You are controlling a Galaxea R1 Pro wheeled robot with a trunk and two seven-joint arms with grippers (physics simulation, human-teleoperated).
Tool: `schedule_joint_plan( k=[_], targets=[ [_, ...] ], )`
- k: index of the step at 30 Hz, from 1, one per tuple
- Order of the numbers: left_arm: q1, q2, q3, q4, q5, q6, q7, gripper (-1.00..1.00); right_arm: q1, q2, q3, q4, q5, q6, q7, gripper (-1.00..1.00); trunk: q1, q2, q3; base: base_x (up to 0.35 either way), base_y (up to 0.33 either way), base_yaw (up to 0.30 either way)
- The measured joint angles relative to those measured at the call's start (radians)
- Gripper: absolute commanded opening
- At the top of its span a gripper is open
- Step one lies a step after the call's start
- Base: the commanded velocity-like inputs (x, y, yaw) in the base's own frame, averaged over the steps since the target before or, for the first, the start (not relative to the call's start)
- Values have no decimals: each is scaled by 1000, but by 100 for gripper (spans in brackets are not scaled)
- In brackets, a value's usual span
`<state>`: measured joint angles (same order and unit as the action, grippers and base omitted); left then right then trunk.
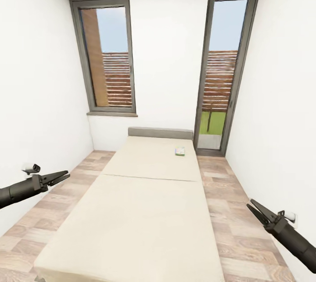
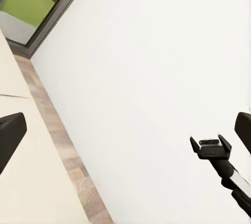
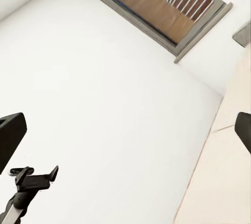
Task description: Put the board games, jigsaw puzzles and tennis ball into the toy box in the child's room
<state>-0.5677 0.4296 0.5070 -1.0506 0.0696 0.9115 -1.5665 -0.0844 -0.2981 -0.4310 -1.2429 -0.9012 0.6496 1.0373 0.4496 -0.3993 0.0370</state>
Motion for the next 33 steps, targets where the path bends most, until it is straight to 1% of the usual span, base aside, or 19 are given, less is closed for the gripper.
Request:
schedule_joint_plan(
  k=[2, 6, 8, 9, 12, 15, 16, 17, 18, 19, 21, 22, 24, 25, 26, 27, 28, 30, 33],
  targets=[
    [0, -10, 0, 0, -2, -1, 0, 100, -2, 0, 0, 14, 1, -2, -1, 100, 0, 0, 2, 0, -21, -268],
    [0, -16, -5, 1, -6, -2, 0, 100, -5, 0, 1, 41, 3, -4, -17, 100, 0, 0, 5, 0, -8, -267],
    [-1, -18, -22, 4, -7, -2, 0, 100, -7, 0, 1, 49, 4, -5, -44, 100, 0, 0, 7, 0, -3, -266],
    [-1, -18, -43, 5, -8, -1, 7, 100, -8, 0, 1, 51, 4, -5, -70, 100, 0, 0, 8, 0, -1, -266],
    [-1, -20, -101, 8, -9, 0, 69, 100, -9, 1, 3, 55, 1, -7, -143, 100, 0, 0, 10, 0, -1, -266],
    [-2, -23, -131, 9, -9, 1, 126, 100, -11, 2, 6, 55, 4, -12, -208, 100, 0, 0, 13, 0, 0, -265],
    [-3, -31, -138, 9, -10, 0, 159, 100, -15, 3, 7, 52, 6, -14, -247, 100, 0, 0, 14, 0, 0, -265],
    [-4, -37, -141, 9, -10, 0, 178, 100, -16, 3, 8, 51, 6, -14, -269, 100, 0, 0, 14, 0, 0, -264],
    [-6, -50, -145, 10, -10, 0, 220, 100, -19, 4, 9, 47, 7, -16, -313, 100, 0, 0, 15, 0, 0, -263],
    [-7, -56, -146, 9, -11, 0, 244, 100, -21, 4, 10, 45, 7, -16, -336, 100, 0, 0, 16, 0, 0, -262],
    [-9, -72, -149, 10, -8, 0, 337, 100, -34, 14, 17, 31, 10, -18, -436, 100, 0, 0, 18, 0, 0, -261],
    [-9, -75, -149, 10, -7, 0, 359, 100, -40, 18, 20, 28, 11, -18, -465, 100, 0, 0, 19, 0, 0, -261],
    [-10, -81, -150, 10, -4, 1, 425, 100, -67, 28, 35, 23, 19, -17, -597, 100, 0, 0, 20, 0, 0, -260],
    [-10, -82, -150, 10, -4, 2, 436, 100, -74, 29, 38, 23, 21, -16, -632, 100, 0, 0, 21, 0, 0, -259],
    [-10, -87, -150, 10, -3, 1, 454, 100, -86, 31, 44, 22, 28, -15, -696, 100, 0, 0, 22, 0, 0, -258],
    [-10, -90, -150, 10, -3, 1, 462, 100, -91, 32, 46, 21, 32, -15, -727, 100, 0, 0, 23, 0, 0, -256],
    [-10, -96, -150, 10, -4, 1, 472, 100, -98, 34, 49, 17, 40, -15, -779, 100, 0, 0, 24, 0, 0, -252],
    [-11, -106, -151, 10, -6, 2, 481, 100, -104, 37, 56, 6, 51, -14, -837, 100, 0, 0, 26, 0, 0, -234],
    [-11, -112, -151, 9, -8, 2, 489, 100, -109, 39, 84, -13, 59, -14, -878, 100, 0, 0, 28, 0, 0, -152]
  ],
)
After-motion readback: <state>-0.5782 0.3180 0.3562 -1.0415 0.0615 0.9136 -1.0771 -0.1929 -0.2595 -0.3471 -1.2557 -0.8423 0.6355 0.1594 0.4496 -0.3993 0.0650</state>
